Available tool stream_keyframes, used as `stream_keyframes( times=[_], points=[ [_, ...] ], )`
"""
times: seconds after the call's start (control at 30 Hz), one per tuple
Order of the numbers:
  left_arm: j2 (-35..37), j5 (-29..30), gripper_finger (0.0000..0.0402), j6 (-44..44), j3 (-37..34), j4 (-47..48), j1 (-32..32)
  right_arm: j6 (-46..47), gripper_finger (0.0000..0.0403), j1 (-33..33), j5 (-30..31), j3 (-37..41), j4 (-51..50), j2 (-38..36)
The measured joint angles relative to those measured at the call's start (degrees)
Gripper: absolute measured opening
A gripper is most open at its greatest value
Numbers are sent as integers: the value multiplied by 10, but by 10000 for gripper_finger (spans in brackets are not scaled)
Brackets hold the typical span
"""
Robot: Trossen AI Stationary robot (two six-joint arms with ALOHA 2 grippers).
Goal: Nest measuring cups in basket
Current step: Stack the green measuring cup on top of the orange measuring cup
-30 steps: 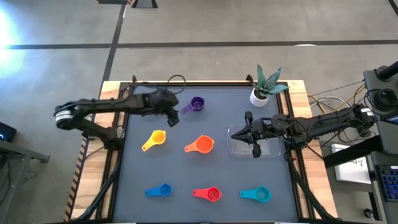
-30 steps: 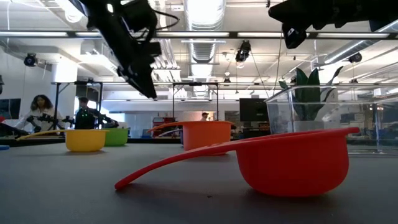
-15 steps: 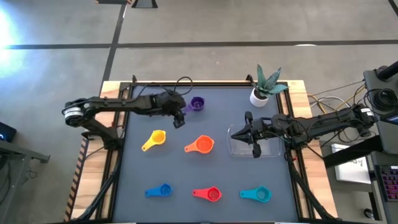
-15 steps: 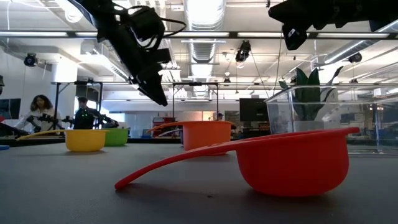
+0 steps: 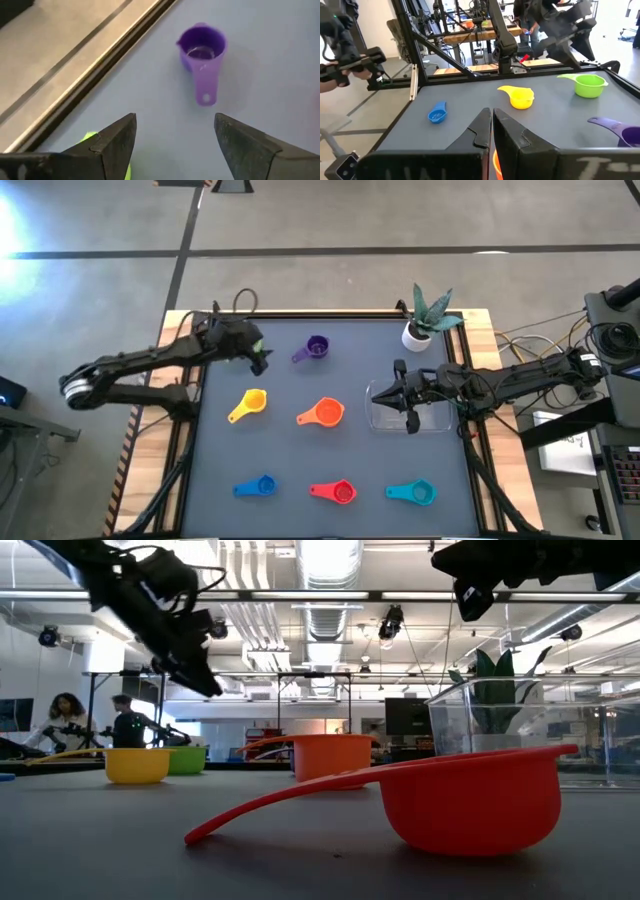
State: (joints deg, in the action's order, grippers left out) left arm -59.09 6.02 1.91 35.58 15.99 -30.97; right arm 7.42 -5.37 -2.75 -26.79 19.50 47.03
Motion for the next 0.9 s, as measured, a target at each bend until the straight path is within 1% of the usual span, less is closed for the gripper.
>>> stream_keyframes(
  times=[0.17,0.37,0.57,0.77,0.9],
  points=[
    [39,-12,251,-9,-44,-1,-4,-1,9,0,5,0,0,0],
    [63,-17,251,-16,-62,-11,-4,-10,9,0,14,0,0,0],
    [62,-25,251,-44,-65,-30,-4,-14,9,0,14,0,0,0],
    [51,-25,251,-50,-62,-33,-4,-11,9,0,14,0,0,0],
    [47,-11,251,-59,-45,-25,-4,-13,9,0,14,0,-9,0]
  ],
)
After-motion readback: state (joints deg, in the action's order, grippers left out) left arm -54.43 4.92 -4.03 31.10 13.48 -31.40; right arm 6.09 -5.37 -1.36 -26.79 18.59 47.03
